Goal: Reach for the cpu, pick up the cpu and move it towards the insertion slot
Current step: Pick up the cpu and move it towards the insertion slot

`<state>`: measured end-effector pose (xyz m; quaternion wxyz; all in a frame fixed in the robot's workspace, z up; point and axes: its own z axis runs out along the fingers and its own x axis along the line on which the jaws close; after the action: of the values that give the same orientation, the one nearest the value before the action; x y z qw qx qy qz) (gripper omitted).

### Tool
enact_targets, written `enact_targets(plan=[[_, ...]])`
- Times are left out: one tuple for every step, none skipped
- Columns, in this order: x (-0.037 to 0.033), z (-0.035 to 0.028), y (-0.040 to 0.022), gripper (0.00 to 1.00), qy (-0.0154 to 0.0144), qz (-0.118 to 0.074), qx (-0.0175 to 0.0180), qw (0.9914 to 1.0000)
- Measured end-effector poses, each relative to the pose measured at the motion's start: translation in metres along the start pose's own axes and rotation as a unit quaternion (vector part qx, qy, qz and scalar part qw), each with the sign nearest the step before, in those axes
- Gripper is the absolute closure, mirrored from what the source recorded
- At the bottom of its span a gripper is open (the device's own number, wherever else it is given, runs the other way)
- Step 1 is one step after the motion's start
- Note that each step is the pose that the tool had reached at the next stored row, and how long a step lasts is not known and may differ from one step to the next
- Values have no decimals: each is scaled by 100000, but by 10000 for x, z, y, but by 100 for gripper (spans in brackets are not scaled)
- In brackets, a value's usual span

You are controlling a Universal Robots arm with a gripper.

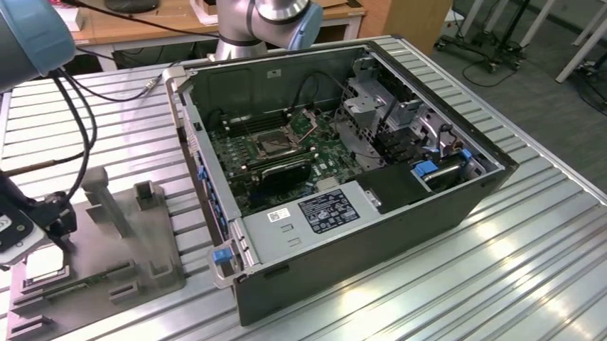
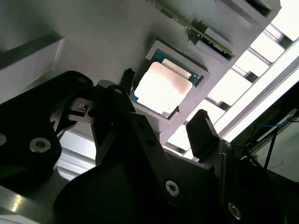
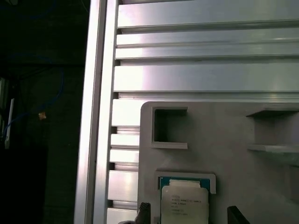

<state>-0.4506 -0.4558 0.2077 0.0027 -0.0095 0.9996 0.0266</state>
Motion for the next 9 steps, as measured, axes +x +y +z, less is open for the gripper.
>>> enact_targets(plan=[[0, 18, -6, 28, -9, 23, -6, 100000], [0, 37, -8, 28, -18, 102, -13, 100000], [1, 54, -10, 28, -15, 193, -12, 100000], [1, 69, -13, 28, -17, 253, -14, 100000], [1, 84, -15, 28, -16, 301, -14, 100000], [1, 97, -17, 28, -16, 322, -14, 99999], [1, 108, -19, 28, -19, 325, -16, 99999], [1, 120, -21, 28, -19, 327, -16, 99999], [1, 132, -23, 28, -20, 328, -15, 99999]])
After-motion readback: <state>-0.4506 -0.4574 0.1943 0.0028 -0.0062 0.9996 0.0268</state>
